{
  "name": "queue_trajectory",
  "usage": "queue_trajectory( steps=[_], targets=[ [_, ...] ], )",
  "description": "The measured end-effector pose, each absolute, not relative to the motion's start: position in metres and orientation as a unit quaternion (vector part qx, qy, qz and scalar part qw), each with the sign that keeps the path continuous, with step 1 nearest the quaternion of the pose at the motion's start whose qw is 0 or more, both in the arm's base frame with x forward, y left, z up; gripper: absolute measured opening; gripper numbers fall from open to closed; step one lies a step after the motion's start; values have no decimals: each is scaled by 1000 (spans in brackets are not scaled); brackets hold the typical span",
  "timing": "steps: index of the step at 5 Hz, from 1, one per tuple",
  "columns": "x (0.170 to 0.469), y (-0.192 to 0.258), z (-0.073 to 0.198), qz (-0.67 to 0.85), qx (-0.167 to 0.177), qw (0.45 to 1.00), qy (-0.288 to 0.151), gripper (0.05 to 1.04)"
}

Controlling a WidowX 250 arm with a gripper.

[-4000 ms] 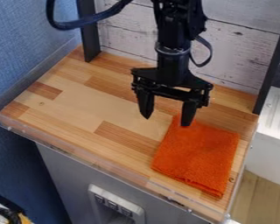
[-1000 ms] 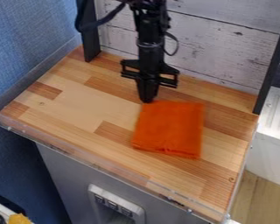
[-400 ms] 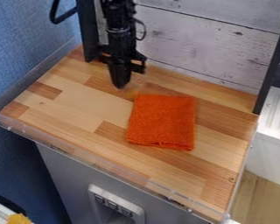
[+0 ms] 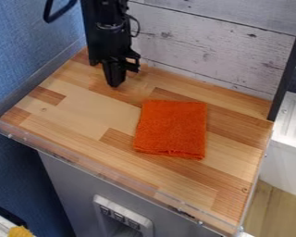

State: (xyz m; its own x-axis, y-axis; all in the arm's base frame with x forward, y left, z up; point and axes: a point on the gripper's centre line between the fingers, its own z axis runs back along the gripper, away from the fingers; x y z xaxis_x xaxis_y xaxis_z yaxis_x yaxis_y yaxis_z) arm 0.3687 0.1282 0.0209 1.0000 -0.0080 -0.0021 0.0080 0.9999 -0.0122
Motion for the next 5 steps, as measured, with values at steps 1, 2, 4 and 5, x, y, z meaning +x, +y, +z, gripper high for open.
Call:
queue_trajectory(
  steps=[1, 2, 4, 5],
  targets=[
    [369, 135, 24, -8, -3, 1000, -1, 82],
    [367, 140, 29, -10, -4, 1000, 8, 231],
    [343, 118, 49, -2, 7, 1000, 10, 786],
    [329, 92, 59, -5, 12, 1000, 6, 995]
  ],
)
